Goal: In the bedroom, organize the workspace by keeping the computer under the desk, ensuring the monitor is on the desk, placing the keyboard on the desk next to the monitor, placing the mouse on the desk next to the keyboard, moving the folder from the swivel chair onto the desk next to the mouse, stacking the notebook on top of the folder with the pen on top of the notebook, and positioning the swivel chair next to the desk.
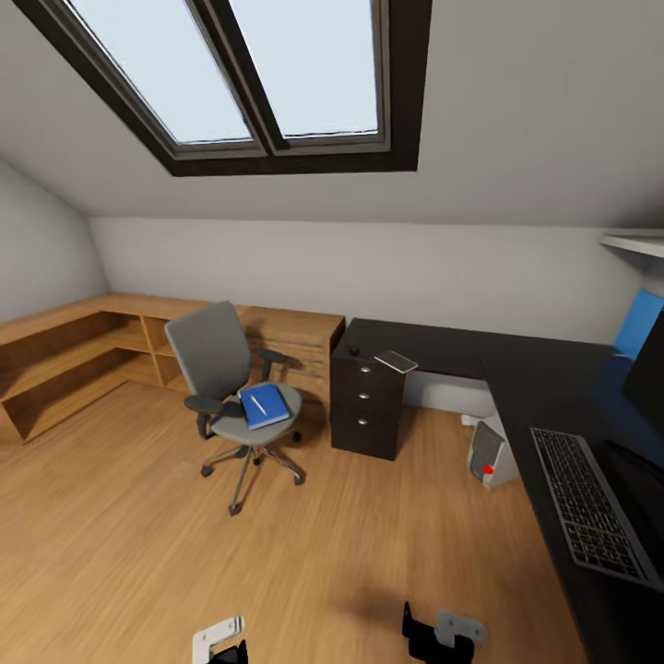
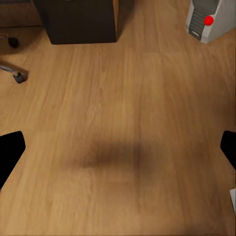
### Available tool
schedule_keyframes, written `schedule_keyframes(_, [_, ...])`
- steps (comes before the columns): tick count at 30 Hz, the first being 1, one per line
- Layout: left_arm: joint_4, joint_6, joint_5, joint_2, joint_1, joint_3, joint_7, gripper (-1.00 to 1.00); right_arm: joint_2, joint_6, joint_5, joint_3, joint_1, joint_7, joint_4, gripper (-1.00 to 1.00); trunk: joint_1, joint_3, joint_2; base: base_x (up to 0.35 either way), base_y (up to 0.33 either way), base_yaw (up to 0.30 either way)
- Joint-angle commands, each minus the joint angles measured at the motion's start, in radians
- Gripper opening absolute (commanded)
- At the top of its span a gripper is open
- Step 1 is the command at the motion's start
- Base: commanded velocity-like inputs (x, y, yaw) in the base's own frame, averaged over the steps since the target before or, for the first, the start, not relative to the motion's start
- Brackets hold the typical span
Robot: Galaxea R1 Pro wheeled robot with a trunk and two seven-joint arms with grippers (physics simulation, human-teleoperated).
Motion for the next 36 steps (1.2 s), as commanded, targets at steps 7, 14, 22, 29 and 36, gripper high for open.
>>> schedule_keyframes(7, [0.026, 0.003, 0.006, 0.000, 0.000, -0.008, 0.008, 1.00, 0.000, -0.001, -0.001, 0.008, -0.001, -0.009, 0.000, 1.00, -0.026, 0.021, 0.048, 0.328, 0.000, 0.008])
schedule_keyframes(14, [0.038, 0.002, 0.005, -0.001, 0.000, -0.008, 0.008, 1.00, -0.002, -0.001, 0.000, 0.007, -0.001, -0.009, -0.001, 1.00, -0.053, 0.043, 0.097, 0.328, 0.000, 0.001])
schedule_keyframes(22, [0.039, 0.001, 0.004, -0.002, 0.000, -0.009, 0.008, 1.00, -0.005, -0.001, 0.002, 0.006, -0.001, -0.009, -0.003, 1.00, -0.084, 0.068, 0.153, 0.328, 0.000, 0.000])
schedule_keyframes(29, [-0.054, 0.005, 0.006, -0.008, 0.000, -0.009, 0.008, 1.00, -0.005, 0.000, 0.022, 0.019, -0.001, -0.009, -0.045, 1.00, -0.111, 0.090, 0.202, 0.328, 0.000, 0.000])
schedule_keyframes(36, [-0.207, 0.044, 0.006, -0.012, 0.000, -0.013, 0.011, 1.00, -0.008, 0.029, 0.048, 0.025, -0.009, -0.054, -0.182, 1.00, -0.137, 0.112, 0.251, 0.328, -0.012, 0.000])
